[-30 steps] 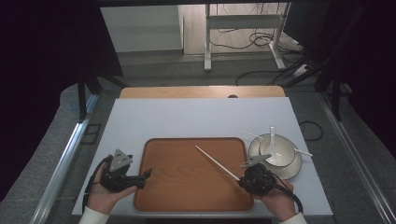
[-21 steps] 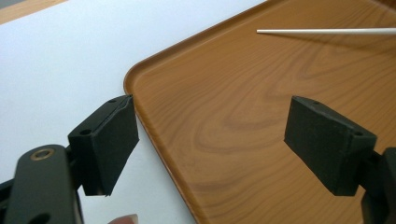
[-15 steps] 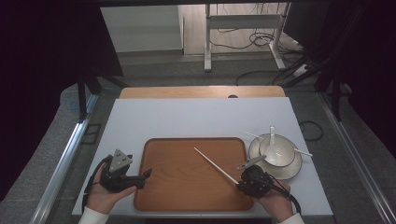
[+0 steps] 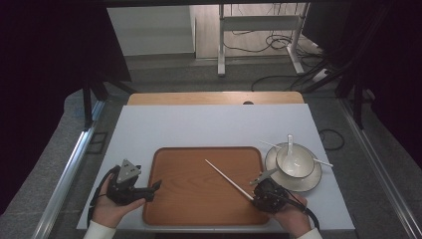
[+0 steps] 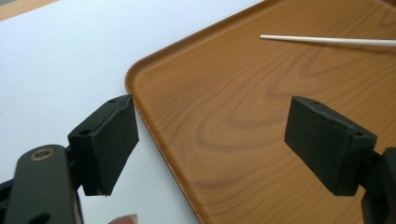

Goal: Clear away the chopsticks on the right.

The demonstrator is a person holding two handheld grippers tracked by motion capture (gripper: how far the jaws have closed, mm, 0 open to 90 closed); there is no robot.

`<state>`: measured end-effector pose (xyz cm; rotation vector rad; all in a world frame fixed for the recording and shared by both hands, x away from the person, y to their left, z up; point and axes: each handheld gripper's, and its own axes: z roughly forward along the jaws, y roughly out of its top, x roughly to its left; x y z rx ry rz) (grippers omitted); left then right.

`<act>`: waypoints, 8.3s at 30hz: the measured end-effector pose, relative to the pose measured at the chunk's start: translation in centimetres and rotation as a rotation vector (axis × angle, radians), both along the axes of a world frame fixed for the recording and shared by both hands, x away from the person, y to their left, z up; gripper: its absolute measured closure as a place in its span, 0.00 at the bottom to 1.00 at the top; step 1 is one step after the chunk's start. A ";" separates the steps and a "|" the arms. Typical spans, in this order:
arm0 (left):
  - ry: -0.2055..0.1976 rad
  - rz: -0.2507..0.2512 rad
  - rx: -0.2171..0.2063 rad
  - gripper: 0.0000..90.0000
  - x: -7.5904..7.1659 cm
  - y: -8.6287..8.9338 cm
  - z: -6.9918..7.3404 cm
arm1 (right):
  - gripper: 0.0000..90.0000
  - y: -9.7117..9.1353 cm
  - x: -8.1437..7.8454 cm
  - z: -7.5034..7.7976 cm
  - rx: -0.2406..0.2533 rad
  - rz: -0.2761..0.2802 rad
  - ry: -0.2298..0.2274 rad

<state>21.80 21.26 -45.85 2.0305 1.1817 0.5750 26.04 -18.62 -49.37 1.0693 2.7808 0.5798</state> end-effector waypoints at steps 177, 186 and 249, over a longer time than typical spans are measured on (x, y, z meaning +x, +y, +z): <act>0.004 -0.007 -0.021 0.20 -0.3 -0.3 0.1 | 0.46 -17.8 4.1 10.0 0.051 -0.166 -0.287; 0.009 -0.014 -0.010 0.20 -0.3 -0.6 0.0 | 0.49 -20.3 6.5 8.6 -0.028 -0.183 -0.193; 0.004 -0.006 -0.004 0.20 -0.5 0.1 -0.2 | 0.93 -20.0 11.9 4.9 -0.251 -0.042 -0.063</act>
